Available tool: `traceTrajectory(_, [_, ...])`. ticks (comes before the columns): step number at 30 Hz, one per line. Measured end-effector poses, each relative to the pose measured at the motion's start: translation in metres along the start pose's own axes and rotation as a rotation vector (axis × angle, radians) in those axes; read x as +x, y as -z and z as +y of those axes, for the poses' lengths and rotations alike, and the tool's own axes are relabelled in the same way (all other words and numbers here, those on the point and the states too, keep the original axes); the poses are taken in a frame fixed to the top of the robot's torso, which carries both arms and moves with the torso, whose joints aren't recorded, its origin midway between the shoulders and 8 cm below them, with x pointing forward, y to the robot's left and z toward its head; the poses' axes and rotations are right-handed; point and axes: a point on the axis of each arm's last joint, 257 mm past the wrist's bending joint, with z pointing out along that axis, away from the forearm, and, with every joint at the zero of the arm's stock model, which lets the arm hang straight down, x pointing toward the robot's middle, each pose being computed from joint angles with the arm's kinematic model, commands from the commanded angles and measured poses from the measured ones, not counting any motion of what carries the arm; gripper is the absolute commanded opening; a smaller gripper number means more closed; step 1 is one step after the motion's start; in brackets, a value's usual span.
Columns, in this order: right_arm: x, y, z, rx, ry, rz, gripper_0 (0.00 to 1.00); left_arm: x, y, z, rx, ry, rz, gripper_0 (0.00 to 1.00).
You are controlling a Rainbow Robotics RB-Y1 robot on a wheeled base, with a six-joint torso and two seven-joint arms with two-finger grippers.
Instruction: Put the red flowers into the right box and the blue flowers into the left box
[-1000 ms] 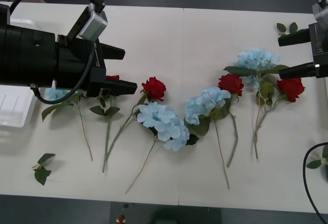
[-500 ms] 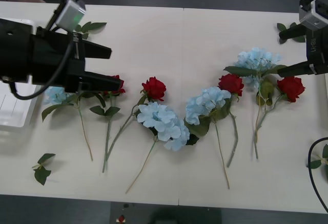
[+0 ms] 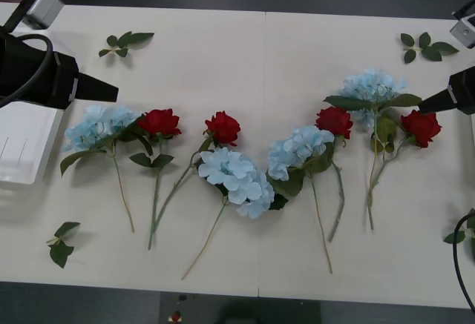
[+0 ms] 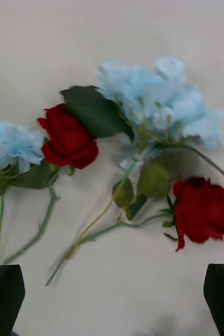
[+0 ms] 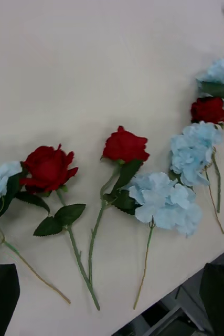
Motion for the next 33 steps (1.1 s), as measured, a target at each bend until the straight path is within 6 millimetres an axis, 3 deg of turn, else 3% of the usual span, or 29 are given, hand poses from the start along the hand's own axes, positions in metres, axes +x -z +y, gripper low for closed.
traceTrajectory(6, [0.014,0.001,-0.028,0.121,-0.517,0.022,1.00,0.027,-0.016,0.033,-0.102,0.145,0.040,1.00])
traceTrajectory(11, [0.027,-0.003,-0.043,0.193,-0.726,0.022,1.00,0.057,-0.038,0.050,-0.187,0.317,0.094,1.00])
traceTrajectory(15, [0.036,-0.016,-0.051,0.228,-0.873,-0.004,1.00,0.073,-0.048,0.062,-0.235,0.350,0.122,1.00])
traceTrajectory(25, [0.062,-0.065,-0.055,0.244,-0.924,0.075,1.00,0.085,-0.040,0.118,-0.391,0.452,0.129,1.00])
traceTrajectory(33, [0.061,-0.097,-0.053,0.286,-0.851,0.078,1.00,0.097,-0.075,0.131,-0.436,0.456,0.186,1.00])
